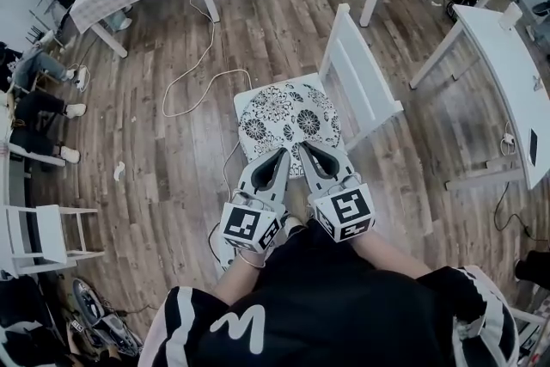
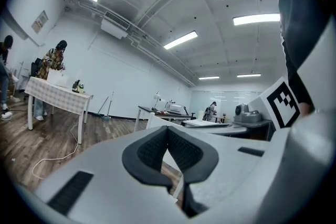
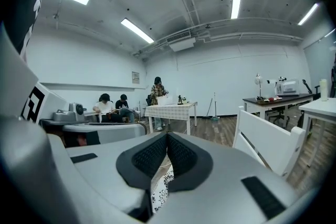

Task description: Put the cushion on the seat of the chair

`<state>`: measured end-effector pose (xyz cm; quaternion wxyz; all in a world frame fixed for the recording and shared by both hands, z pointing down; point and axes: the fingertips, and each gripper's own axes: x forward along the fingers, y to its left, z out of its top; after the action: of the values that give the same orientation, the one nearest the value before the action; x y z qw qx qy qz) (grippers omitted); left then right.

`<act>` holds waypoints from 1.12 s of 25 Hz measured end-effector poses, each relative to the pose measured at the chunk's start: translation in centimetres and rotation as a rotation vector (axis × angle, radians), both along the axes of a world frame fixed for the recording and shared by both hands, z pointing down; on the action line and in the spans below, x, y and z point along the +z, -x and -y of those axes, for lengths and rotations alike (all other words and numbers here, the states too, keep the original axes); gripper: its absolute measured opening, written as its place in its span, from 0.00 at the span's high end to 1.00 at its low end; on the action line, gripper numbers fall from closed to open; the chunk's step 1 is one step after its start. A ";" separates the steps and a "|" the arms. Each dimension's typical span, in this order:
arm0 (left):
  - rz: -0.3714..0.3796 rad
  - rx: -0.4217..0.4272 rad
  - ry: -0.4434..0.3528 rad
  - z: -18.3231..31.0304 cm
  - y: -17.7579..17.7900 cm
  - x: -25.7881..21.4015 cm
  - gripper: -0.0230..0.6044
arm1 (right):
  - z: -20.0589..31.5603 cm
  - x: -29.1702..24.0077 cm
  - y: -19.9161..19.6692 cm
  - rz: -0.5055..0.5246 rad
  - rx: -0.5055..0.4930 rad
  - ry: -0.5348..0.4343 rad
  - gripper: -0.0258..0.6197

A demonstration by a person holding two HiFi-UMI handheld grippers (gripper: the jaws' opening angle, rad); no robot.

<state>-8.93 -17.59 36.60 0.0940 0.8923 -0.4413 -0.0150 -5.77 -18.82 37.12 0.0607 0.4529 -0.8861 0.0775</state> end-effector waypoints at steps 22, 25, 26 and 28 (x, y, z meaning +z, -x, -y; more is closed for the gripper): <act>0.002 0.028 -0.058 -1.3 -0.8 -2.3 0.96 | -1.3 -2.1 -0.6 0.028 0.009 -0.067 0.93; 0.000 0.022 -0.055 -1.6 -1.1 -2.6 0.96 | -1.6 -2.7 -0.9 0.032 0.004 -0.079 0.93; 0.004 0.020 -0.058 -1.7 -1.2 -2.7 0.96 | -1.7 -2.8 -1.1 0.035 0.003 -0.081 0.93; 0.010 0.016 -0.066 -2.1 -1.6 -3.0 0.96 | -2.1 -2.9 -1.5 0.040 -0.001 -0.082 0.93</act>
<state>-7.30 -15.51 33.61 0.0625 0.8985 -0.4338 -0.0242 -4.22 -16.76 34.23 0.0242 0.4530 -0.8897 0.0503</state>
